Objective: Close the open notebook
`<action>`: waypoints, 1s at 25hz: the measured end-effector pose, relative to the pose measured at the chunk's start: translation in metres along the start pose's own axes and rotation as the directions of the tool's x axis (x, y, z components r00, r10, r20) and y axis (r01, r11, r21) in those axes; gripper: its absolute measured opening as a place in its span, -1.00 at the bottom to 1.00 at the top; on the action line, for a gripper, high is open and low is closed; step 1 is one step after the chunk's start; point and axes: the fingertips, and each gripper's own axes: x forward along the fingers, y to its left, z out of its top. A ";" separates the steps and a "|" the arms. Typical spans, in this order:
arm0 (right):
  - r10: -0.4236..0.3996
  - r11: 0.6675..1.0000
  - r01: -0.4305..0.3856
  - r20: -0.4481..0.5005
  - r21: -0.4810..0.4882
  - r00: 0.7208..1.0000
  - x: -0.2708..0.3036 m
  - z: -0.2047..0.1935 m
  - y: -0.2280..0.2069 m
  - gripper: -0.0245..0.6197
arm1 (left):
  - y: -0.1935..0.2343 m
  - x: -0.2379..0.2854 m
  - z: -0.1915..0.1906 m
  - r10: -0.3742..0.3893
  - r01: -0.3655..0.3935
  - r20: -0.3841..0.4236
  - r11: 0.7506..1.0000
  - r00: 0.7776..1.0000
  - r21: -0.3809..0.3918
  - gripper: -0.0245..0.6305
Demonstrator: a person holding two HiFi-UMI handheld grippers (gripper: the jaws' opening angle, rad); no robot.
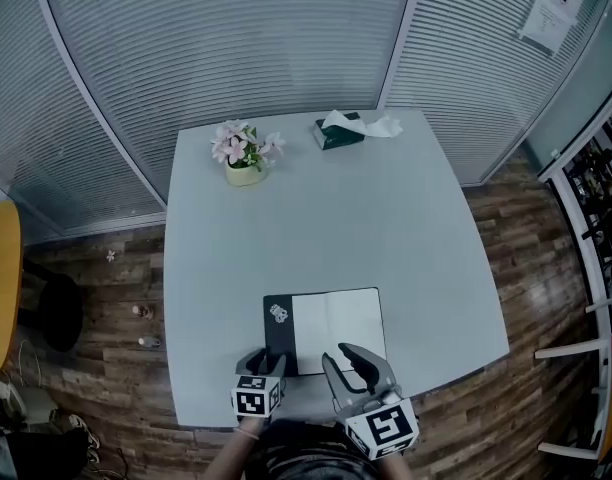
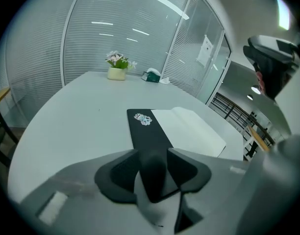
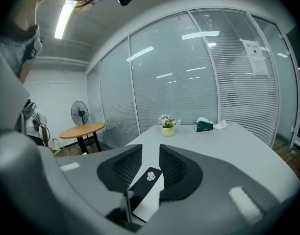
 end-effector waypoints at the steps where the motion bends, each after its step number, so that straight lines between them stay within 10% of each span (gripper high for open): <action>1: -0.005 1.000 0.005 -0.002 0.002 1.000 -0.001 -0.001 -0.002 -0.58 | 0.000 0.001 -0.002 0.003 -0.003 -0.006 1.000 1.000 -0.004 -0.39; 25: -0.081 0.995 0.081 0.010 0.053 0.997 -0.018 -0.004 -0.038 -0.58 | -0.012 -0.028 0.028 -0.054 0.090 0.122 0.945 0.991 -0.314 -0.30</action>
